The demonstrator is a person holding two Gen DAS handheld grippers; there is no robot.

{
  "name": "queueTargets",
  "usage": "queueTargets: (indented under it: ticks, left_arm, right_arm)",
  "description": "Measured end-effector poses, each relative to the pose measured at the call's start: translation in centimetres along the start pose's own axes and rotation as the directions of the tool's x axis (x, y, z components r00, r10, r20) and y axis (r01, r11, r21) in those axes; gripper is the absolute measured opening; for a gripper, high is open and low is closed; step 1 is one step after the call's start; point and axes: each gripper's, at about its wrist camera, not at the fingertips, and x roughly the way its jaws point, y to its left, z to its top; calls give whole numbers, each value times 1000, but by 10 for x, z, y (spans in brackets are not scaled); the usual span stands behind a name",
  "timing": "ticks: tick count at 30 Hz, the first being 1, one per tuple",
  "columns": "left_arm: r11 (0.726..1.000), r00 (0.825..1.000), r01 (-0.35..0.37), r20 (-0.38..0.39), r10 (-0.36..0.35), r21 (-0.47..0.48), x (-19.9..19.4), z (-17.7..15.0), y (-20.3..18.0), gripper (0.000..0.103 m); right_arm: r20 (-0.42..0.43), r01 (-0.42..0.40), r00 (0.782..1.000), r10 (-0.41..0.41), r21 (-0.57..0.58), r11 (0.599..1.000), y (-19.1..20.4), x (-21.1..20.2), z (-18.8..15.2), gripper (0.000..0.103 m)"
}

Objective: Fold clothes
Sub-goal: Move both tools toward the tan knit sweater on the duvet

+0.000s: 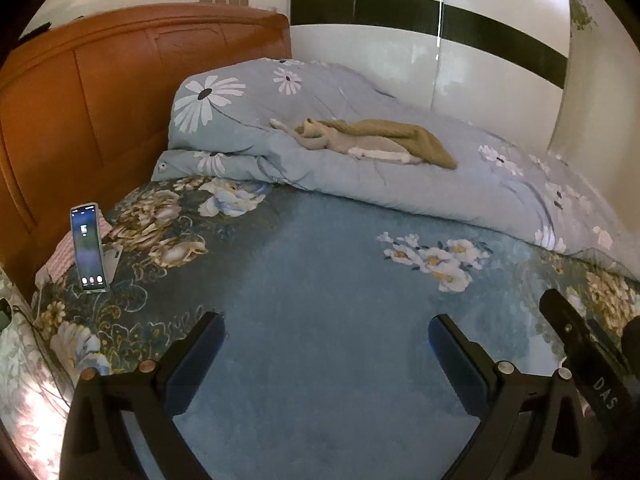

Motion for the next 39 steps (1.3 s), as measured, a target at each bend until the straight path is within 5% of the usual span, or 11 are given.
queueTargets:
  ticks: [19,39]
  left_arm:
    - [998,997,-49,57,47,32,-5,-9,-3,103]
    - [1000,998,-12,60,12,-4,12,-18,14,103]
  right_arm:
    - [25,-16,1000,17,-18,1000,4,-4,-1,103]
    - [-39,3,999,-4,-32,999,10,10,-7,103]
